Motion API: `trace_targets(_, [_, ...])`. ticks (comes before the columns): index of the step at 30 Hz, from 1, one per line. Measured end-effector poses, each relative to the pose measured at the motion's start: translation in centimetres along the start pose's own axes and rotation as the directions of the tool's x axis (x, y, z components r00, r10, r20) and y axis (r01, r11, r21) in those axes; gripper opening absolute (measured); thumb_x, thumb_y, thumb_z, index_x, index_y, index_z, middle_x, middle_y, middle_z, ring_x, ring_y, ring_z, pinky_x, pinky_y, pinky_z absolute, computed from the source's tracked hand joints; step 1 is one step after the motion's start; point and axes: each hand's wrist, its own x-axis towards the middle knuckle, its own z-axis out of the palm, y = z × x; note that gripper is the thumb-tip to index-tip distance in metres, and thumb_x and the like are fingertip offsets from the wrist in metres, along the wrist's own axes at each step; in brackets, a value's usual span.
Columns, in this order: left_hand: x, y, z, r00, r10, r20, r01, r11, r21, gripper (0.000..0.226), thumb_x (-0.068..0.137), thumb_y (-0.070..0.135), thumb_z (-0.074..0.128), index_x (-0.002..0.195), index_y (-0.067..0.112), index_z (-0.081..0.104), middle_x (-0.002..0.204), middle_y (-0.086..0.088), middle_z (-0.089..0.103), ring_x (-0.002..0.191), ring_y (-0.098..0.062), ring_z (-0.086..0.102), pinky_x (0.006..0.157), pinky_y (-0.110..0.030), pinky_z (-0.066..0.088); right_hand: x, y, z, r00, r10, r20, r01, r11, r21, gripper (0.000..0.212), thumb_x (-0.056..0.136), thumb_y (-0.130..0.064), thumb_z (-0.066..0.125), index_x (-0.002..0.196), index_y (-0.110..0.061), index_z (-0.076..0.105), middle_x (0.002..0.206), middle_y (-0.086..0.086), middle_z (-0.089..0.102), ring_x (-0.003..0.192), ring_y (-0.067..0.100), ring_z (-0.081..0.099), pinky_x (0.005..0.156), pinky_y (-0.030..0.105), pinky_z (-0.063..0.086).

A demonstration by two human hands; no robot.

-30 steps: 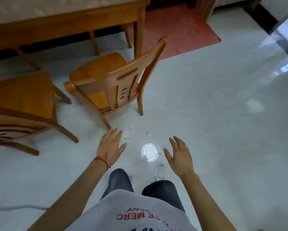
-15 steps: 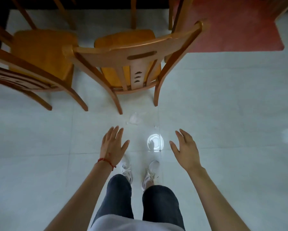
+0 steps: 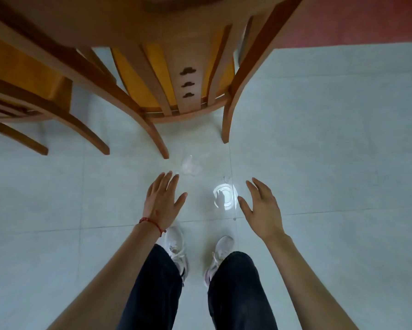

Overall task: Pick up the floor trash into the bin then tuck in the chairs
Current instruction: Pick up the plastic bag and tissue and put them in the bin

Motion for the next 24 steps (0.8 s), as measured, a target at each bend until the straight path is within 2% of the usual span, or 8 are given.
trace_targets(5, [4.7,-3.1,6.6,1.0,-0.003,-0.018,0.003,1.0,-0.007,0.055,0.092,0.034,0.045,0.138,0.007,0.032,0.149,-0.014,0.029,0.141,-0.028,0.018,0.113,-0.038,0.018,4.1,4.4,6.1,1.0,-0.03,0.006,0.03,0.998,-0.049,0.048,0.09,-0.034,0.051,0.126,-0.002,0.051,0.135,0.02,0.049,0.124,0.036,0.046,0.095,0.045,0.043])
trace_targets(10, [9.4,-5.8,13.8,1.0,-0.011,-0.027,0.011,1.0,-0.013,0.054,0.092,0.034,0.045,0.138,0.008,0.033,0.149,-0.013,0.029,0.141,-0.028,0.018,0.113,-0.038,0.017,8.0,9.0,12.4,0.999,-0.041,0.022,0.043,0.994,-0.1,0.048,0.09,-0.031,0.053,0.13,-0.003,0.047,0.14,0.017,0.044,0.129,0.034,0.04,0.099,0.045,0.039])
trace_targets(15, [14.0,-8.2,20.8,0.998,-0.05,-0.038,0.048,0.998,-0.049,0.056,0.093,0.036,0.042,0.14,0.01,0.028,0.151,-0.011,0.027,0.141,-0.026,0.015,0.113,-0.038,0.017,11.6,12.5,18.9,0.998,-0.06,0.037,0.063,0.994,-0.089,0.049,0.091,-0.031,0.051,0.133,-0.006,0.044,0.144,0.012,0.039,0.133,0.029,0.035,0.103,0.041,0.034])
trace_targets(24, [22.8,-12.1,32.0,0.984,-0.124,-0.125,0.102,0.981,-0.168,0.056,0.092,0.034,0.044,0.139,0.008,0.029,0.149,-0.012,0.03,0.139,-0.028,0.019,0.112,-0.04,0.022,17.4,18.7,29.3,0.995,-0.101,0.008,0.101,0.993,-0.054,0.049,0.091,-0.033,0.05,0.133,-0.007,0.044,0.144,0.012,0.039,0.133,0.028,0.036,0.103,0.041,0.035])
